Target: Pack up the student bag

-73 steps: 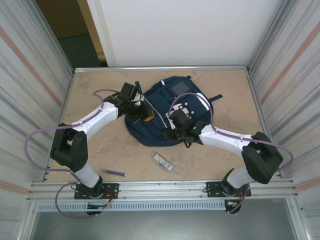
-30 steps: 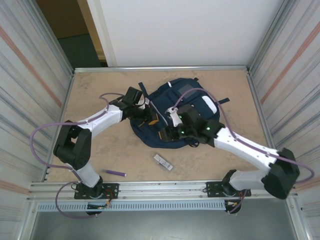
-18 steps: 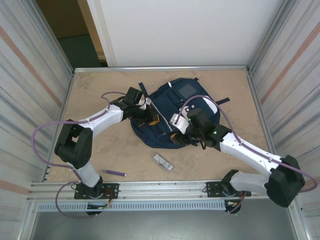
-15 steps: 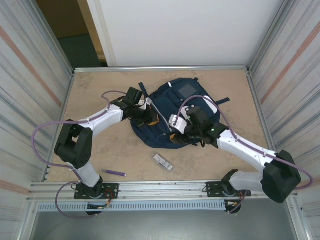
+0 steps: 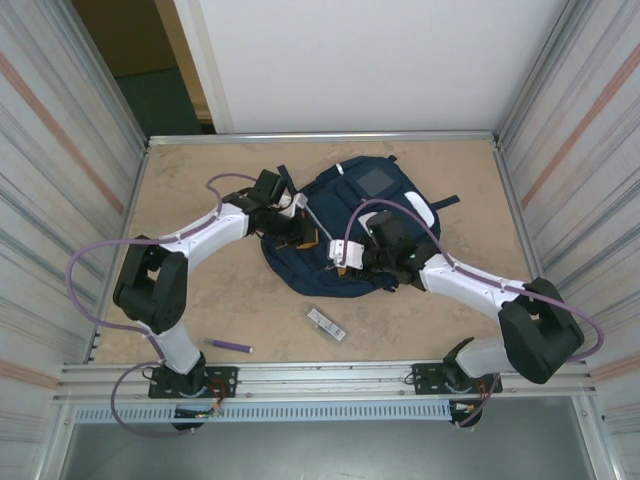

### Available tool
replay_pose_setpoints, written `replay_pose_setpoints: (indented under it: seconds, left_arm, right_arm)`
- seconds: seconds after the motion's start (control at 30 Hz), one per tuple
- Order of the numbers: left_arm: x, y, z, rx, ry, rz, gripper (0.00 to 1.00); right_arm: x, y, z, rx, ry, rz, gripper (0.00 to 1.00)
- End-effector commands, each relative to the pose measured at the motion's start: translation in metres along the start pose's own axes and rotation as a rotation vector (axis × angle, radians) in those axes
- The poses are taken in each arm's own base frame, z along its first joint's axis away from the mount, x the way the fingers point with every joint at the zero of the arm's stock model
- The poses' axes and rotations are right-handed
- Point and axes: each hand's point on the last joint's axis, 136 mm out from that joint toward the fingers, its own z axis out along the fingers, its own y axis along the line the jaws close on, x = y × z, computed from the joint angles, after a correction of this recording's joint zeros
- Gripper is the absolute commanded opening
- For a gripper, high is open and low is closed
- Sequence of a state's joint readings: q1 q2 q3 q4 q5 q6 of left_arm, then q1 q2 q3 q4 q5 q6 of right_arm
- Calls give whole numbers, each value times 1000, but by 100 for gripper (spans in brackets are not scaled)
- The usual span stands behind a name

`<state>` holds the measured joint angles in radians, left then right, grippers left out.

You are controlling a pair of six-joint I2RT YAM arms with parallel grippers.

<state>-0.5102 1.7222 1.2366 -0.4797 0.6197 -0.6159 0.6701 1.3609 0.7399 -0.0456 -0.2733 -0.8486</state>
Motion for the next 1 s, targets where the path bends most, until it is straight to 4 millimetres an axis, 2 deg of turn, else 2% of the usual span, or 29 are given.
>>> replay_pose_setpoints:
  seconds: [0.0, 0.07, 0.13, 0.17, 0.23, 0.33, 0.43, 0.53, 0.7, 0.8, 0.97]
  left_arm:
    - [14, -17, -8, 59, 48, 51, 13]
    - [17, -19, -12, 65, 42, 69, 26]
    - [20, -24, -20, 73, 4, 162, 35]
    - [23, -23, -23, 57, -25, 241, 36]
    - [31, -26, -27, -23, -115, 507, 37]
    - [53, -41, -23, -87, -197, 885, 38]
    - [70, -52, -12, -85, -202, 1064, 38]
    - [62, -51, -7, -141, -199, 1050, 38]
    - [43, -36, -1, -314, -218, 1010, 39]
    - [35, -30, -4, -380, -248, 969, 39]
    - [35, -29, -12, -374, -316, 940, 40]
  right_arm:
    - [-9, -15, 1, 90, -29, -81, 24]
    - [-8, -16, 2, 92, -36, -72, 11]
    - [-13, -18, 0, 89, -75, -26, 6]
    - [-16, -20, -2, 87, -94, 4, 4]
    - [-22, -22, -7, 75, -134, 64, 3]
    - [-31, -20, -12, 29, -209, 145, 2]
    - [-33, -19, -14, -2, -243, 194, 0]
    - [-32, -17, -14, -20, -246, 225, 0]
    - [-34, -15, -17, -53, -274, 279, 0]
    - [-34, -16, -20, -54, -288, 295, 0]
    - [-34, -17, -24, -55, -298, 302, 0]
